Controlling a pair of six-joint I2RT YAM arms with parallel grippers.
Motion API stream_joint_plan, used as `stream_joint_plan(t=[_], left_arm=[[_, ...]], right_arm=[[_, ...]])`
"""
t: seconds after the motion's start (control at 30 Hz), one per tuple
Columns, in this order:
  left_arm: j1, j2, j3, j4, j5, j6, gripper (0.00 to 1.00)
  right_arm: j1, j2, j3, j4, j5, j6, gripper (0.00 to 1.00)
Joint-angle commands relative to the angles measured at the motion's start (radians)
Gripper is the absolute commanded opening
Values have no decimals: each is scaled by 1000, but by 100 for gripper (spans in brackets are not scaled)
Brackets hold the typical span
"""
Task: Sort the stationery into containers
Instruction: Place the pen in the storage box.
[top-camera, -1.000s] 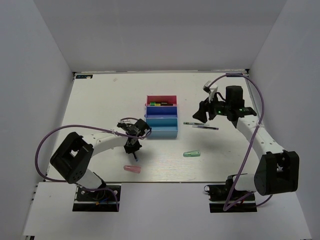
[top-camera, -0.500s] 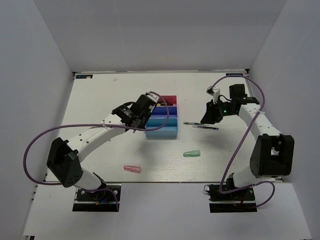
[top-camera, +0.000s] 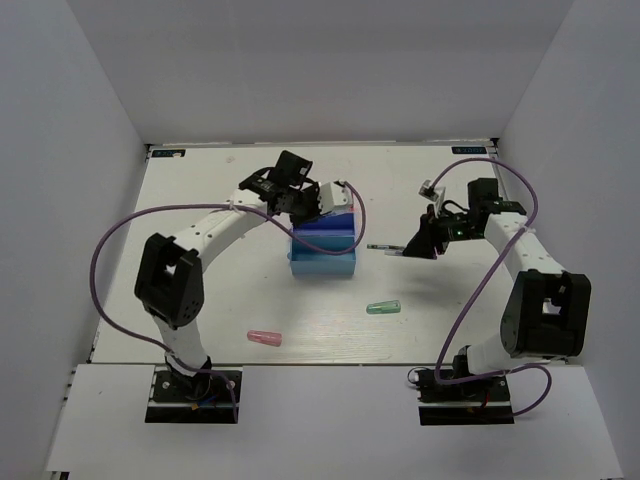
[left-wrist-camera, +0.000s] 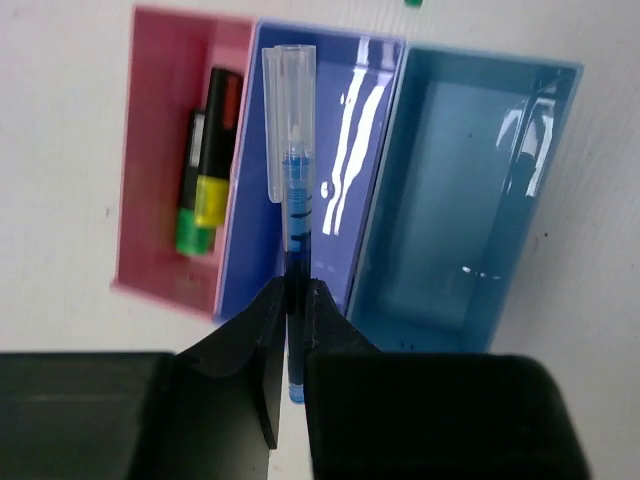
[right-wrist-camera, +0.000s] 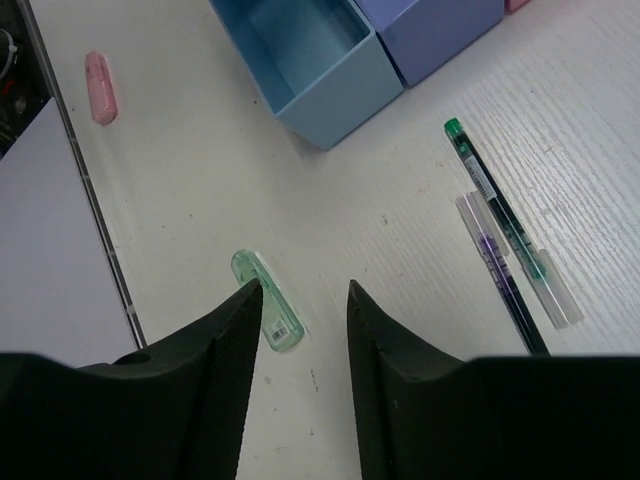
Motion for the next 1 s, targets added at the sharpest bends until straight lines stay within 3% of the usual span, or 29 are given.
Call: stream_joint_plan(t=[0.0,0.23,0.33,0.37,0.47,0.6,0.67,0.7,0.73,0.77,0.8,0.87,0.9,0.97], left_arm=[[3,54,92,-6,156,138,0],[1,154,181,12,131,164,0],[7,176,189,20,122,163,13],[9,174,181,22,126,148,30],[9,156,131,81,108,132,49],[15,113,77,167,94,77,59],[18,72,61,181,94,56,59],[18,56,54,187,84,-8,53],[18,24,54,180,84,-36,41],[15,-25,49,174,77,-70,21],[12,-68,25,169,56,-201,0],[-6,-138,-1,119,18,-352,0],[-12,-183,-15,65,-4,-436,0],[-32,-255,-49,-34,-24,-530,27]], right_arm=[[-35,-51,-22,2,-67,-68,44],[-66,-63,-47,38,-69,-53,52],[-86,-61,-41,38,-63,-53,62],[-87,-60,-39,35,-63,-53,65],[-101,-52,-36,35,-43,-54,76],[-103,-49,-32,33,15,-114,78],[-101,-43,-42,32,54,-172,73],[-98,-37,-45,29,57,-309,72],[-98,-20,-49,16,93,-359,70],[-90,0,-44,7,103,-457,64],[-90,15,-36,-2,111,-547,58],[-77,86,0,-16,170,-621,41],[-77,104,37,-25,195,-636,38],[-70,174,95,-22,239,-668,36]])
